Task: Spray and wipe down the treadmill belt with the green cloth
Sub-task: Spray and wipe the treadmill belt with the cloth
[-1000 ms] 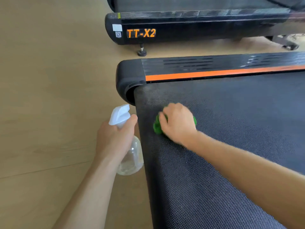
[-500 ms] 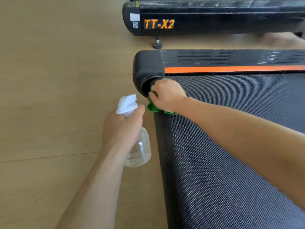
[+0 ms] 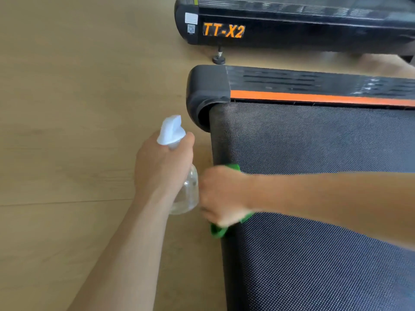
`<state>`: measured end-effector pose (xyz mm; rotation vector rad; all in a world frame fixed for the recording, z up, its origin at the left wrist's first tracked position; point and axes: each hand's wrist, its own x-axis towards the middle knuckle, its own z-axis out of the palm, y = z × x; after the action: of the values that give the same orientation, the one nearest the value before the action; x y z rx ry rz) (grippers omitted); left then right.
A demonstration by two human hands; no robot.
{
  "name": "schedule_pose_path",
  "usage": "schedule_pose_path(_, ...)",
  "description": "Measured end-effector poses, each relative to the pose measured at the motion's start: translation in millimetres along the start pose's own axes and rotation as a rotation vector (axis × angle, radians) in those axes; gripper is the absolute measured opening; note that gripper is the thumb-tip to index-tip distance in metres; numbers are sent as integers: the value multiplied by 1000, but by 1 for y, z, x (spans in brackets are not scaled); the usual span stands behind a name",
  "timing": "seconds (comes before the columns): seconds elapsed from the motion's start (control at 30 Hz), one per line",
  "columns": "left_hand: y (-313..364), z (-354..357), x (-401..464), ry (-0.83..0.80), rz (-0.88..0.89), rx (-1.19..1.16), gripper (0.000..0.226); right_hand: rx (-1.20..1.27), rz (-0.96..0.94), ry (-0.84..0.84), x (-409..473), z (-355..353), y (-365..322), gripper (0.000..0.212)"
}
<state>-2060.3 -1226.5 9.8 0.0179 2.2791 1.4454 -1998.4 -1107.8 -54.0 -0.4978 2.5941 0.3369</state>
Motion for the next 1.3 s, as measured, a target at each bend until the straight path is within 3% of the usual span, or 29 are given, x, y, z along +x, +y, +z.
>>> schedule_pose_path(0.13,2,-21,6,85,42,-60,23,-158,263,-56,47,-20,57,36)
schedule_pose_path(0.23,4,-31,12,100,24,-122,24,-171,323,-9,56,-23,60,34)
schedule_pose_path(0.47,2,-13,5,-85,-2,-24,35,62,79,-28,-25,-2,-49,28)
schedule_pose_path(0.57,-1,-12,8,-109,-14,-5,38,109,36,-79,-36,2,-57,34)
schedule_pose_path(0.67,-3,-13,11,-102,-15,10,38,-34,100,-58,-8,-6,-11,37)
schedule_pose_path(0.77,-3,-16,16,-73,-29,6,36,-180,398,-26,33,-20,66,34)
schedule_pose_path(0.9,-3,-14,19,-88,-30,-27,37,-235,514,56,49,-23,81,23)
schedule_pose_path(1.03,-4,-6,14,-156,-39,-52,36,-45,287,189,-5,-4,-9,29)
schedule_pose_path(1.13,-5,1,11,-183,-45,-56,33,194,213,366,-56,20,-73,26)
schedule_pose_path(1.3,-5,12,8,-196,-38,-56,38,367,339,700,-100,43,-61,30)
